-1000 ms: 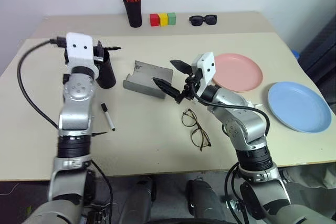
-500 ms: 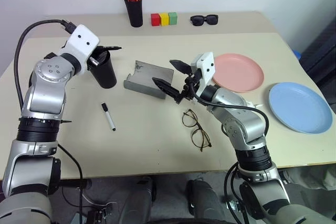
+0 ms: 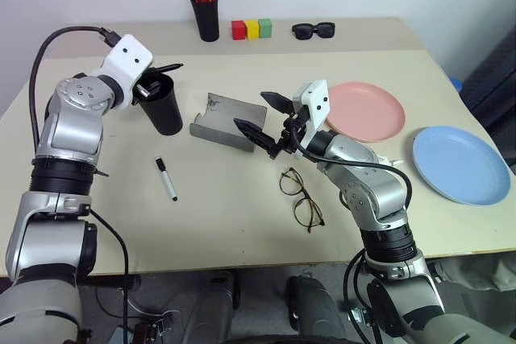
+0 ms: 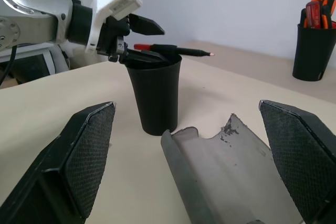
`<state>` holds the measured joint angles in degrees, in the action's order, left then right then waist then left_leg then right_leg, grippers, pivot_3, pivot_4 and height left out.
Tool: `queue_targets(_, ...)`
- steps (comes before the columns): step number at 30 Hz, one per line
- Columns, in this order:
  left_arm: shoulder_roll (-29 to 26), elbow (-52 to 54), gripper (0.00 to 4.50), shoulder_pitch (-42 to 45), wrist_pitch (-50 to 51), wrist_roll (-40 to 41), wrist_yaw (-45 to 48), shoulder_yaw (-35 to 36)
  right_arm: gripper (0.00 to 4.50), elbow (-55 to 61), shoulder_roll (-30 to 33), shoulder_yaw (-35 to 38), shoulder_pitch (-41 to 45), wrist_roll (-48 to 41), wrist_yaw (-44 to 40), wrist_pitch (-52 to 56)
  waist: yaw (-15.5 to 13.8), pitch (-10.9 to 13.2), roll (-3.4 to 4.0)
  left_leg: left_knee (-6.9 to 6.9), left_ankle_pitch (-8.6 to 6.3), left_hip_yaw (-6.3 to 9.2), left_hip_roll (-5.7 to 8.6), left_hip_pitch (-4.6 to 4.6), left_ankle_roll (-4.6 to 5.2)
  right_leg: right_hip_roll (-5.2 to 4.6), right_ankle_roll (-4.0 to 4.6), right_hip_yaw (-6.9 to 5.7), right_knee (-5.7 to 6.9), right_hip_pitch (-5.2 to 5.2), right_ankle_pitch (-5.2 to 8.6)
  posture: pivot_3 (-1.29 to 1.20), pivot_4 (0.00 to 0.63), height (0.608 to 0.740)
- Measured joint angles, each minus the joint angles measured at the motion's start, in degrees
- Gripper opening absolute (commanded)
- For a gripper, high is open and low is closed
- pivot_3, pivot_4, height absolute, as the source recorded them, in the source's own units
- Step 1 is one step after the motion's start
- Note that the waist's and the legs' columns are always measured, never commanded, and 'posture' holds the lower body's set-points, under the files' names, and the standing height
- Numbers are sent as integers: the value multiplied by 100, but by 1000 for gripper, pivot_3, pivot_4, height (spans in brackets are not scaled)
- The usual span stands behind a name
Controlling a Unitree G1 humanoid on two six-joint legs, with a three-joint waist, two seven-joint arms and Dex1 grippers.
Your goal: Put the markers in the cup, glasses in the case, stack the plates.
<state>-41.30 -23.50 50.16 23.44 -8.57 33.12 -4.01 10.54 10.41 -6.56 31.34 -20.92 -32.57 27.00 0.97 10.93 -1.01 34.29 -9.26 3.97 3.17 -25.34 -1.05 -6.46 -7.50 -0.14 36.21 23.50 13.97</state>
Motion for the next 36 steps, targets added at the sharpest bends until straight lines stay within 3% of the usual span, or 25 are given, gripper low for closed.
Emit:
queue_targets(4, 30, -54, 1237, 13, -13, -84, -17, -28, 4500, 0, 1, 0, 0, 7, 7, -3, 0, 0, 0, 0, 0, 0, 0, 0, 0, 0, 0, 0, 1, 0, 0, 0, 150, 740)
queue_targets(27, 82, 73, 1237, 174, 115, 75, -265, 202, 4500, -178, -22, -3, 64, 59, -51, -139, 4, 0, 0, 1, 1, 1, 0, 0, 0, 0, 0, 0, 3, 0, 0, 0, 150, 740)
queue_targets(31, 124, 160, 37, 166, 242, 152, -227, 210, 4500, -179, -22, -6, 64, 59, -61, -149, 4, 0, 0, 1, 1, 0, 0, 0, -1, 0, 0, 0, 4, 0, 0, 0, 150, 740)
queue_targets(36, 215, 177, 37, 136, 264, 168, -300, 258, 4500, -179, -21, -9, 66, 60, -66, -149, 2, 0, 0, 1, 1, 1, 0, 0, -1, 0, 0, 0, 4, 0, 0, 0, 150, 740)
